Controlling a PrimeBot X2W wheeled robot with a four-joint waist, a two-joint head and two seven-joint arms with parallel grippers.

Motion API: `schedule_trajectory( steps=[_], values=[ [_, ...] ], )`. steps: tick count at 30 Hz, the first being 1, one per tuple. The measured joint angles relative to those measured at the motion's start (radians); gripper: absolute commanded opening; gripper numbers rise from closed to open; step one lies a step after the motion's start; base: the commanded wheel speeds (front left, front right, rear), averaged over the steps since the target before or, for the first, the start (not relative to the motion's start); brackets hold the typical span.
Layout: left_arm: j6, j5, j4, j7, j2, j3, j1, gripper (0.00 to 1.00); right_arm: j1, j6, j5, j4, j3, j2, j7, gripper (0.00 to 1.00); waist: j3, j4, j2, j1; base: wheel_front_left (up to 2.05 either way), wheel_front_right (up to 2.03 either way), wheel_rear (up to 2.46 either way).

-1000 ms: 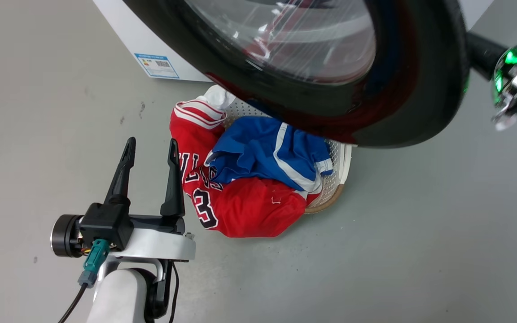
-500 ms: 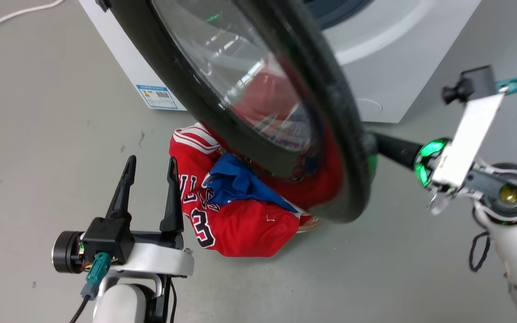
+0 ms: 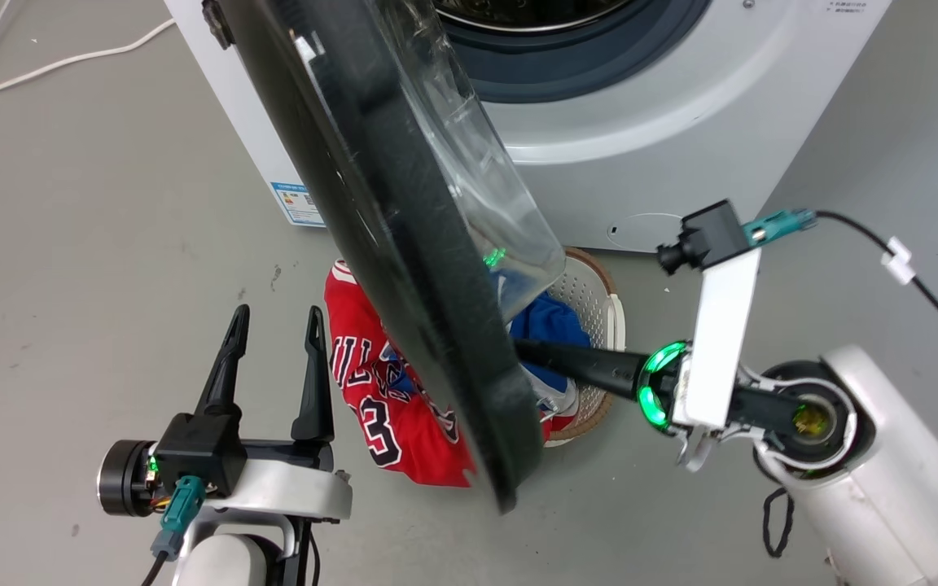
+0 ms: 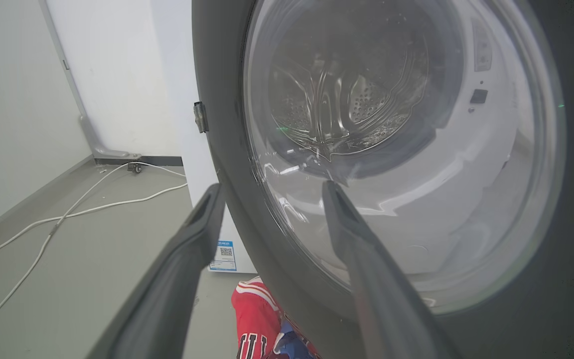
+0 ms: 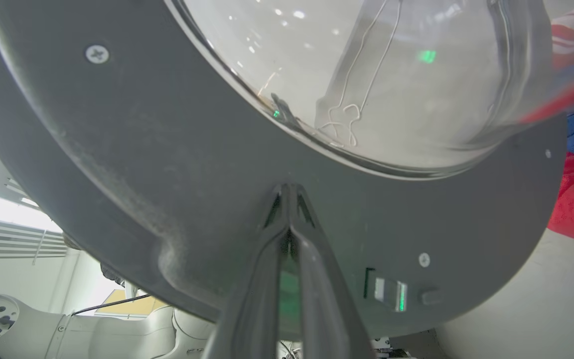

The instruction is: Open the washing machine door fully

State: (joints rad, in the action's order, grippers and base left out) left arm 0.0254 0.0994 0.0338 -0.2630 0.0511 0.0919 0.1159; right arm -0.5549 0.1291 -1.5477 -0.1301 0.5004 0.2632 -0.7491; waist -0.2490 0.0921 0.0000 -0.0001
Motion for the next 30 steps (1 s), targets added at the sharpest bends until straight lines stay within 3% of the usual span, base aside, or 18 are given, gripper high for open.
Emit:
schedule_trajectory(
  steps=[14, 23, 30],
  values=[
    [0.001, -0.001, 0.001, 0.000, 0.000, -0.001, -0.026, 1.00, 0.091, 0.000, 0.002, 0.029, 0.057, -0.028, -0.007, 0.00, 0.030, 0.015, 0.0000, 0.0000, 0.00, 0.00, 0.00],
    [0.004, -0.007, 0.012, 0.000, 0.000, -0.009, -0.077, 1.00, 0.200, 0.000, 0.027, 0.043, -0.049, -0.030, 0.205, 0.00, 0.114, -0.004, 0.0000, 0.0000, 0.00, 0.00, 0.00],
    [0.004, -0.012, 0.015, 0.000, 0.000, -0.014, -0.132, 1.00, 0.275, 0.000, 0.053, 0.097, -0.172, -0.036, 0.429, 0.00, 0.184, -0.025, 0.0000, 0.0000, 0.00, 0.00, 0.00]
  ],
)
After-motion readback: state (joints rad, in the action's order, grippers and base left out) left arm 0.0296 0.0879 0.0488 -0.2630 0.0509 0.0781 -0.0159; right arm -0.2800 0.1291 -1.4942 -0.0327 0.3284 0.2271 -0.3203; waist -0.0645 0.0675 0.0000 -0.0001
